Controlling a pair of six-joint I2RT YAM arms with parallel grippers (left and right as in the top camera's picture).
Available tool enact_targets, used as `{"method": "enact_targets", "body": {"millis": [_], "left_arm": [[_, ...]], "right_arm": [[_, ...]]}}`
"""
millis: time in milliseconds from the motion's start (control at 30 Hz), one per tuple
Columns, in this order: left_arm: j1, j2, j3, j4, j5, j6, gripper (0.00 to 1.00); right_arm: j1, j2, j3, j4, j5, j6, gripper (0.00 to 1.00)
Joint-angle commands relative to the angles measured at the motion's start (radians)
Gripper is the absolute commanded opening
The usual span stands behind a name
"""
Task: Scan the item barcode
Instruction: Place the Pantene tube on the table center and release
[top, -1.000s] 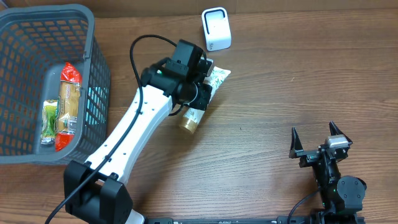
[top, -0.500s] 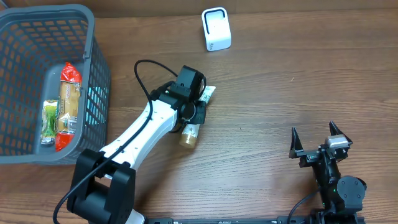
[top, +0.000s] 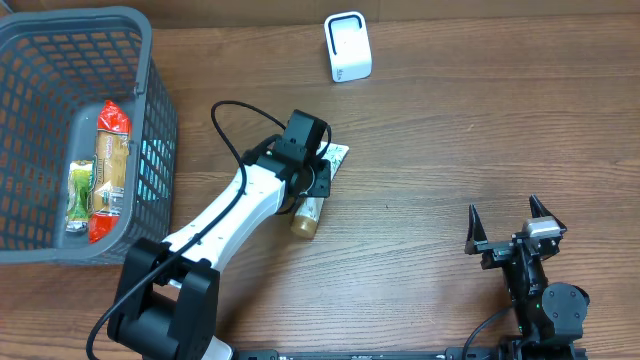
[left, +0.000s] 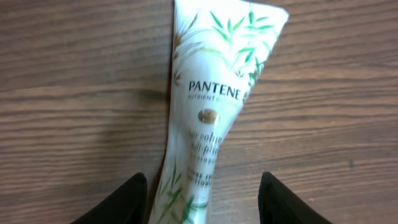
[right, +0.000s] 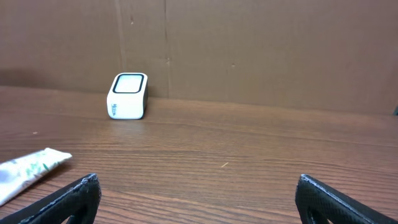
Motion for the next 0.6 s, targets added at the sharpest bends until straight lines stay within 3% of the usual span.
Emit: {"method": "enact_targets", "body": {"millis": [0, 133, 300, 400, 567], "left_arm": [[-0.010, -0.047, 0.175, -0.087, -0.018, 0.074, 0.50], [0.011, -0.081, 0.454, -0.302, -0.021, 0.127, 0.52], [0.107, -0.093, 0.837, -0.566, -0.046, 0.160, 0.65], [0.217, -0.093, 1.022, -0.694, -0.091, 0.161, 0.68], [0.469, -0.099, 1.144, -0.802, -0.114, 0.160, 0.65]], "right_arm": [[-0.003, -0.005, -0.010, 0.005, 0.003, -0.001, 1.00], [-0.003, -0.005, -0.010, 0.005, 0.003, -0.001, 1.00], [-0.003, -0.005, -0.010, 0.005, 0.003, -0.001, 1.00], [-0.003, -0.005, -0.010, 0.005, 0.003, -0.001, 1.00], [-0.003, -0.005, -0.010, 0.005, 0.003, -0.001, 1.00]]}}
